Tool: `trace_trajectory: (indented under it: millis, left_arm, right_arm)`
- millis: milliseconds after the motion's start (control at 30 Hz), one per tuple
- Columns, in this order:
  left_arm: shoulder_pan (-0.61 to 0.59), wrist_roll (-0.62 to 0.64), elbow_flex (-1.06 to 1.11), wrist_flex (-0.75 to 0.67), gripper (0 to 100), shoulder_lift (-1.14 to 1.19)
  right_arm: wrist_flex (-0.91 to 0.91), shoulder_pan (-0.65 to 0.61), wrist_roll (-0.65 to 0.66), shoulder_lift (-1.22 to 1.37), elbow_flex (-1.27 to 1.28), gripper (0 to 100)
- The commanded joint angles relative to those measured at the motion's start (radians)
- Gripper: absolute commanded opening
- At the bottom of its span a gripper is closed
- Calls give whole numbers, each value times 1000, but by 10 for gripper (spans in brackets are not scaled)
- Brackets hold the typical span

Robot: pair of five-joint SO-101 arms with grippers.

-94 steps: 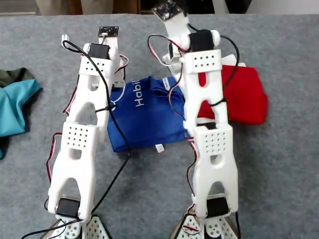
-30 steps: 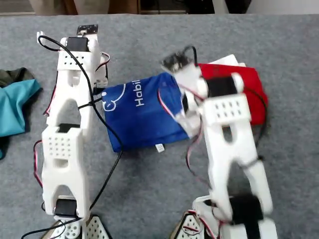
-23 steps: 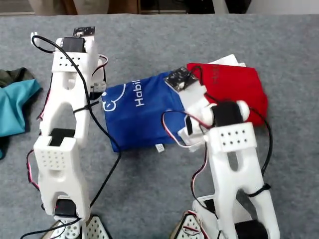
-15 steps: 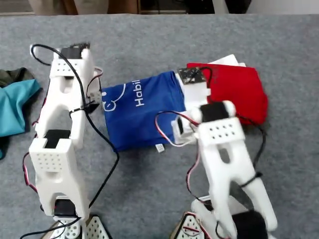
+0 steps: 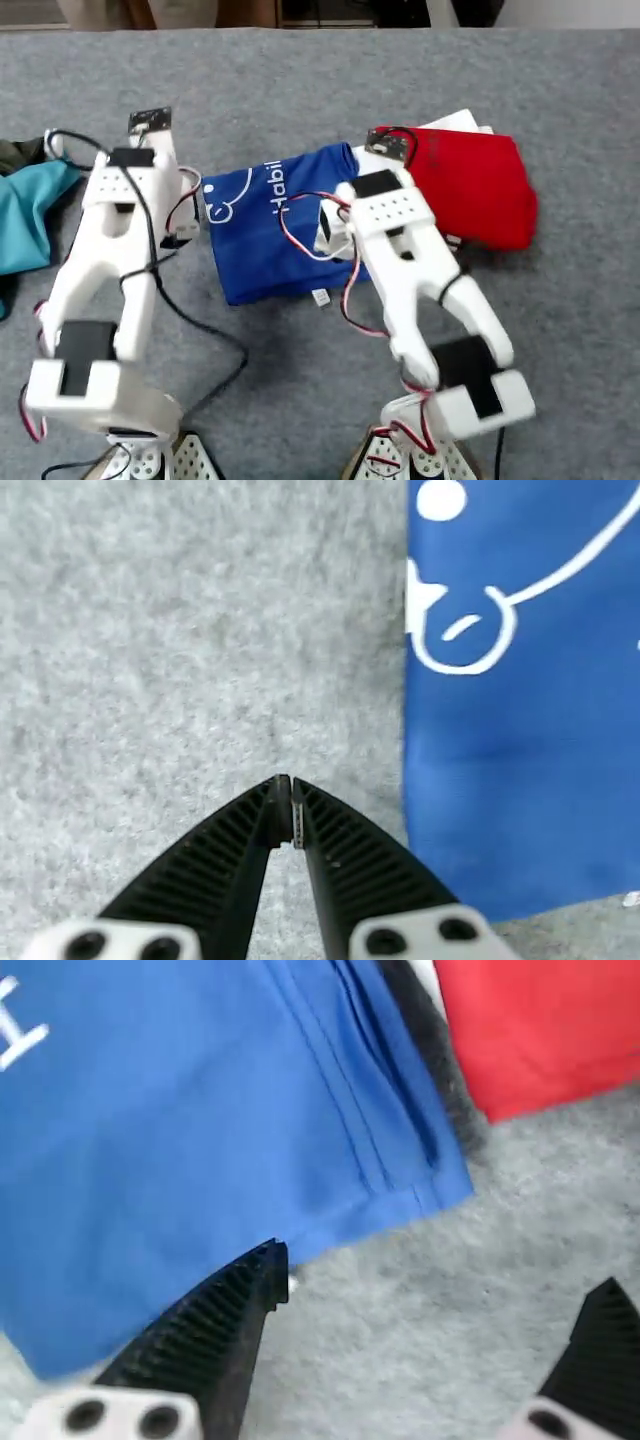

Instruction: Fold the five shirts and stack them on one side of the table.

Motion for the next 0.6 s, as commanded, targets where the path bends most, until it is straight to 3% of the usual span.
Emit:
trace_trajectory:
  millis: [0,333,433,567]
  left_arm:
    - [-51,6,97,-77,21,-113]
    - [-112,-38,117,-107,21,-137]
    - [-112,-40,115,-107,21,-137]
    - [-112,-40,114,-107,21,-145]
  right_arm:
    - [-66,-13,-38,101,-70,432]
    - [-126,-10,-41,260,-68,422]
    - [-126,-10,-37,263,-67,335]
    - [-123,-10,5,260,-70,139]
